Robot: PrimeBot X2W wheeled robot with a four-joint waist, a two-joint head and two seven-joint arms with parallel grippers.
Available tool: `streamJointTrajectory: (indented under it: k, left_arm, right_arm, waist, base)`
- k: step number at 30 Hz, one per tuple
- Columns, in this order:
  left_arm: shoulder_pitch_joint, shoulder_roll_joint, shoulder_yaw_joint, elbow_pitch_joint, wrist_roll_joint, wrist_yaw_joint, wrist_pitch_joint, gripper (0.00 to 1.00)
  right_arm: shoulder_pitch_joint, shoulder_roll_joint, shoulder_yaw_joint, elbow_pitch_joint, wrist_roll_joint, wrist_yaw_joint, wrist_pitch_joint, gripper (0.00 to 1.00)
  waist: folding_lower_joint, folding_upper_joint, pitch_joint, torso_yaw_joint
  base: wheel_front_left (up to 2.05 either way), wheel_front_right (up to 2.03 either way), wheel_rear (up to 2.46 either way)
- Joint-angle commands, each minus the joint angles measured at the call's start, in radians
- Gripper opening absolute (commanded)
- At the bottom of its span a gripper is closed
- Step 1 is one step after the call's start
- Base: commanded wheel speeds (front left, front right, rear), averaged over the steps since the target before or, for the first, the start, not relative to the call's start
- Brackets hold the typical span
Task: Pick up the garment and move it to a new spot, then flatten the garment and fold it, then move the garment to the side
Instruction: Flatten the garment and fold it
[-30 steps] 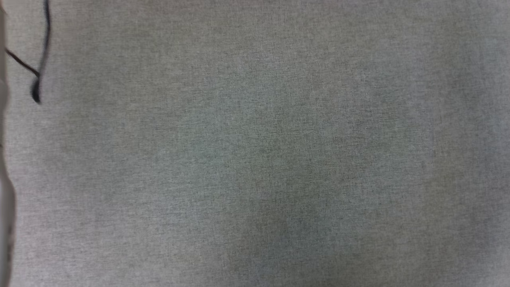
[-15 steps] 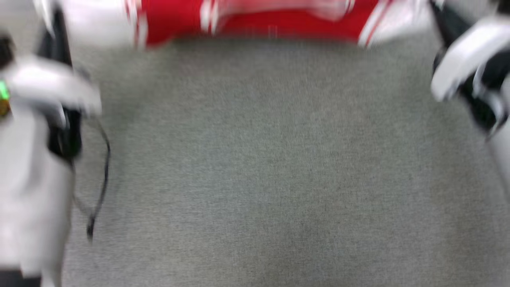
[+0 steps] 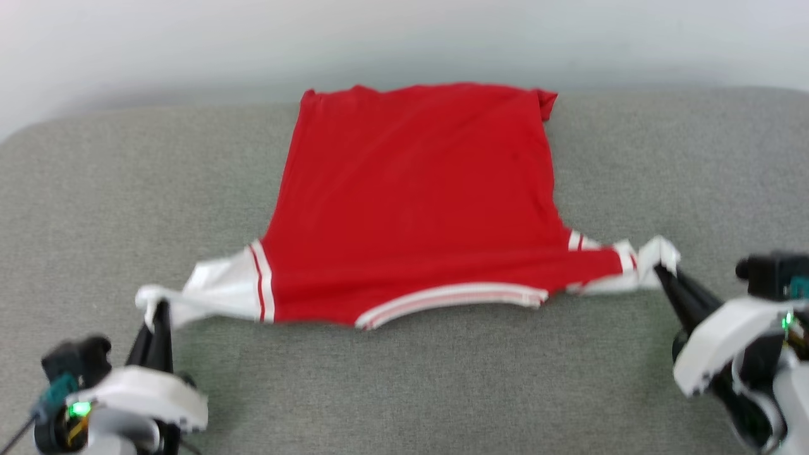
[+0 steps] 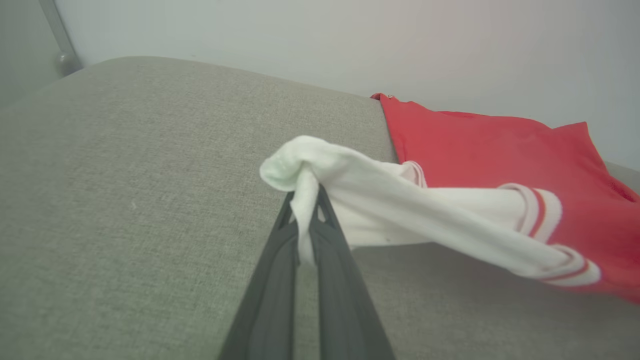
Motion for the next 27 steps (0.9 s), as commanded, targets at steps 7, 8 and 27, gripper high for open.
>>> streamJointTrajectory:
  k: [7, 8, 27]
  left_arm:
    - [0.269, 0.016, 0.009, -0.19, 0.004, 0.1, 0.053, 0.0]
    - [0.299, 0.022, 0.01, -0.212, 0.008, 0.113, 0.061, 0.0]
    - [0.38, 0.011, -0.05, -0.4, 0.042, 0.144, 0.083, 0.0]
  right_arm:
    - [0.34, 0.104, -0.181, -0.241, -0.101, -0.002, 0.141, 0.0]
    - [0.382, 0.123, -0.204, -0.276, -0.111, -0.002, 0.163, 0.0]
    - [0.628, 0.286, -0.36, -0.522, -0.178, -0.002, 0.495, 1.0]
  waist:
    - [0.0002, 0.0, -0.082, 0.018]
    - [0.0002, 0.0, -0.086, 0.021]
    - [0.0002, 0.0, -0.049, 0.063]
  base:
    - [0.0, 0.0, 0.0]
    - [0.0, 0.0, 0.0]
    - [0.0, 0.0, 0.0]
